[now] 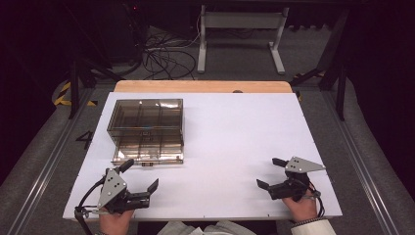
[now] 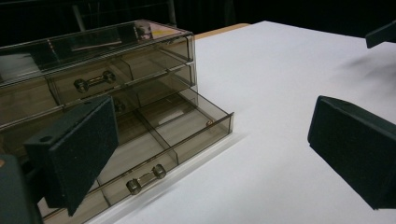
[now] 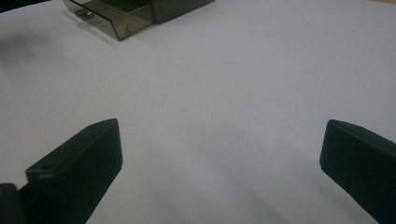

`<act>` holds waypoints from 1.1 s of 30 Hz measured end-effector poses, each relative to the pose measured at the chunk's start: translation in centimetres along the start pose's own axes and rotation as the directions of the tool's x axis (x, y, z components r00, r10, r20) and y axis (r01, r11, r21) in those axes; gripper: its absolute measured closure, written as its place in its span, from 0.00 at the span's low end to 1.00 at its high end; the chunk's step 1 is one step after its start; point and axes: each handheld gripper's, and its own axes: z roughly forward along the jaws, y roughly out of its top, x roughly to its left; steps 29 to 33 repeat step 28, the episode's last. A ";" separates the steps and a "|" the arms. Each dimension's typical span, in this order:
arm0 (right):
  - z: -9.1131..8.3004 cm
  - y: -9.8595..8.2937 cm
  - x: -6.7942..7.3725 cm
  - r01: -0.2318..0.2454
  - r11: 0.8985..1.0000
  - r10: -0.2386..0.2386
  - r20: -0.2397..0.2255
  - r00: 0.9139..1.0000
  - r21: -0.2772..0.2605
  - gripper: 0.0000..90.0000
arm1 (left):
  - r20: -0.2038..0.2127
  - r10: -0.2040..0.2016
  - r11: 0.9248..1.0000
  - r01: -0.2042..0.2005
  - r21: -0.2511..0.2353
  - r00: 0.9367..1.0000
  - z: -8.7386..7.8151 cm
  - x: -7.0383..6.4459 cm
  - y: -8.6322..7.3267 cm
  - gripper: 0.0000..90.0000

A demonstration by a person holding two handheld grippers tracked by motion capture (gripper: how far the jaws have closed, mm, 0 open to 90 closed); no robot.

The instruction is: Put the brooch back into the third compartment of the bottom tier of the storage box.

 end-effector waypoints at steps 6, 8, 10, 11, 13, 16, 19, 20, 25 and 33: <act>-0.2 0.1 -0.1 0.000 1.000 0.000 0.004 1.000 -0.012 0.00 | -0.001 -0.007 1.000 0.007 0.000 1.000 0.1 0.1 0.0 0.03; -0.2 0.1 0.0 0.004 1.000 -0.004 0.007 1.000 -0.014 0.00 | -0.002 -0.010 1.000 0.010 -0.002 1.000 0.0 0.1 0.0 0.03; -0.2 0.1 0.0 0.006 1.000 -0.006 0.007 1.000 -0.013 0.00 | -0.004 -0.006 1.000 0.006 -0.003 1.000 0.0 0.1 0.0 0.03; -0.2 0.1 0.1 0.008 1.000 -0.007 0.007 1.000 -0.013 0.00 | -0.004 -0.006 1.000 0.006 -0.003 1.000 0.0 0.1 0.0 0.03; -0.3 0.1 0.1 0.014 1.000 -0.014 0.010 1.000 -0.013 0.00 | -0.004 -0.007 1.000 0.007 -0.005 1.000 -0.1 0.1 0.0 0.03; -0.3 0.2 0.2 0.019 1.000 -0.019 0.011 1.000 -0.017 0.00 | -0.004 -0.005 1.000 0.005 -0.005 1.000 -0.1 0.1 0.0 0.03; -0.3 0.2 0.2 0.019 1.000 -0.018 0.014 1.000 -0.013 0.00 | -0.004 -0.007 1.000 0.007 -0.006 1.000 -0.1 0.1 0.0 0.03; -0.3 0.2 0.2 0.019 1.000 -0.019 0.014 1.000 -0.013 0.00 | -0.004 -0.007 1.000 0.007 -0.006 1.000 -0.1 0.1 0.0 0.03; -0.3 0.2 0.3 0.025 1.000 -0.024 0.015 1.000 -0.013 0.00 | -0.004 -0.006 1.000 0.006 -0.006 1.000 -0.1 0.0 0.0 0.03; -0.3 0.2 0.3 0.027 0.999 -0.027 0.015 1.000 -0.017 0.00 | -0.005 -0.002 1.000 0.002 -0.002 1.000 -0.1 0.1 0.0 0.03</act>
